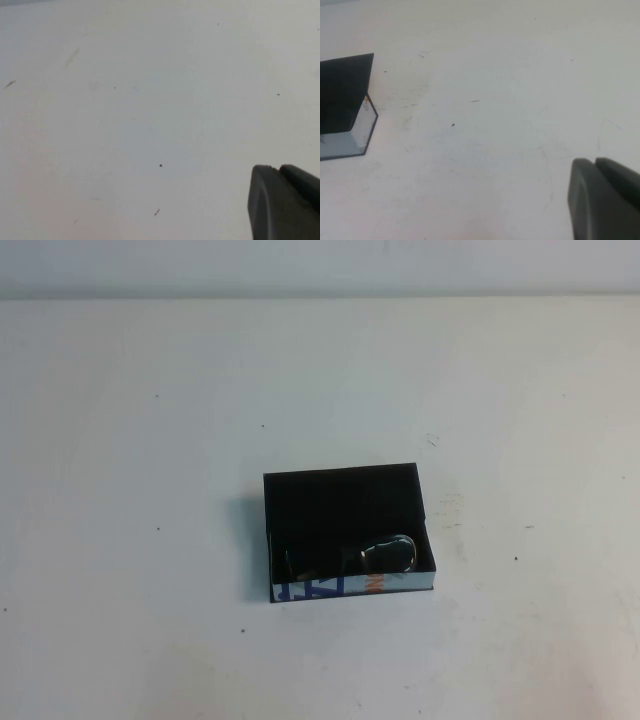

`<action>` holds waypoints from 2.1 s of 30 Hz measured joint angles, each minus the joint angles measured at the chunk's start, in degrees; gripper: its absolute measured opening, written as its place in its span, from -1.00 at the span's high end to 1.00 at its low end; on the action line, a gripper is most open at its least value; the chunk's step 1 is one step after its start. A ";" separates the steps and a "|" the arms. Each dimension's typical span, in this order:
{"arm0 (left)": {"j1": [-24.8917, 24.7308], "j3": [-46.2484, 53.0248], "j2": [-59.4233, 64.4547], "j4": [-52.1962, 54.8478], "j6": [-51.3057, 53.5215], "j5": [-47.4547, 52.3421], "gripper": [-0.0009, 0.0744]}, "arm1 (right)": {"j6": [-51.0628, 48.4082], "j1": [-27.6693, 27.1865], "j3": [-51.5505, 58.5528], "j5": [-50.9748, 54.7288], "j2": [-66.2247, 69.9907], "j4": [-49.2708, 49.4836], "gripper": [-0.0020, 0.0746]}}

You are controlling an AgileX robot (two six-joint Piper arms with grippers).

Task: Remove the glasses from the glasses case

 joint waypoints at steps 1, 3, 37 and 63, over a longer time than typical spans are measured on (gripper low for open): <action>0.00 0.00 0.00 0.00 0.00 0.00 0.99 | 0.00 0.00 0.00 0.00 0.00 0.00 0.99; 0.00 0.00 0.00 0.00 0.00 0.00 0.99 | -0.04 0.00 0.00 0.00 0.00 0.00 0.99; 0.00 0.00 0.00 0.00 0.00 0.00 0.99 | -0.04 -0.02 -5.82 0.26 0.00 4.29 0.99; 0.00 0.00 0.00 0.00 0.00 0.00 0.99 | -29.59 -0.02 -47.60 19.22 40.54 6.98 0.99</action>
